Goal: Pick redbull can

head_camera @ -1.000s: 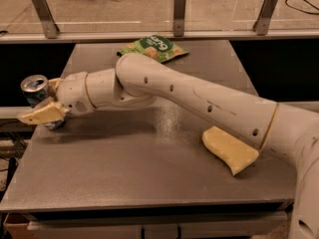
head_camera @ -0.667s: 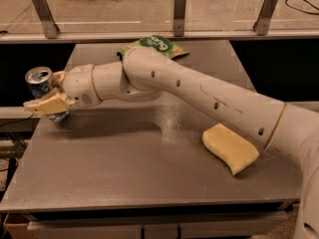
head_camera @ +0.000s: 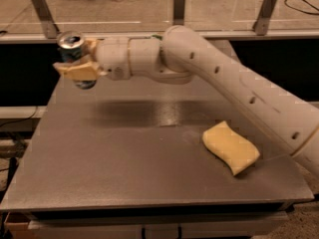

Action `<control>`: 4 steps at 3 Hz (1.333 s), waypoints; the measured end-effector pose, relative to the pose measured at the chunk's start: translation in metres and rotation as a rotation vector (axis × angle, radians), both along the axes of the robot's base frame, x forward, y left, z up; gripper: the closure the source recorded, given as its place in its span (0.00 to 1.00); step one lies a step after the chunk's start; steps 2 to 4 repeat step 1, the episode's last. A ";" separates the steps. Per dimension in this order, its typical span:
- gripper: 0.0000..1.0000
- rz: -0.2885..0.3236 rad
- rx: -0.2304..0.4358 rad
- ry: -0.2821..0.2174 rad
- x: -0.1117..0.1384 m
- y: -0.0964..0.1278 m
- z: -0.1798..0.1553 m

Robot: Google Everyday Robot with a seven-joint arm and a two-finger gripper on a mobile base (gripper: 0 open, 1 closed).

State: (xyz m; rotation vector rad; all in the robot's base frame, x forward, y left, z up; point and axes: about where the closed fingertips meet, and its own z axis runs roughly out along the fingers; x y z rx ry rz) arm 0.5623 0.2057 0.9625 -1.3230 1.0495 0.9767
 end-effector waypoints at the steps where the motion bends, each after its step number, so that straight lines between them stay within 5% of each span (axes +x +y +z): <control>1: 1.00 -0.012 0.006 -0.009 0.004 -0.007 0.004; 4: 1.00 -0.012 0.006 -0.009 0.004 -0.007 0.004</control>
Offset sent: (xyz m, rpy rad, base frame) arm 0.0000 0.0000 0.0000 0.0000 0.0000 0.0000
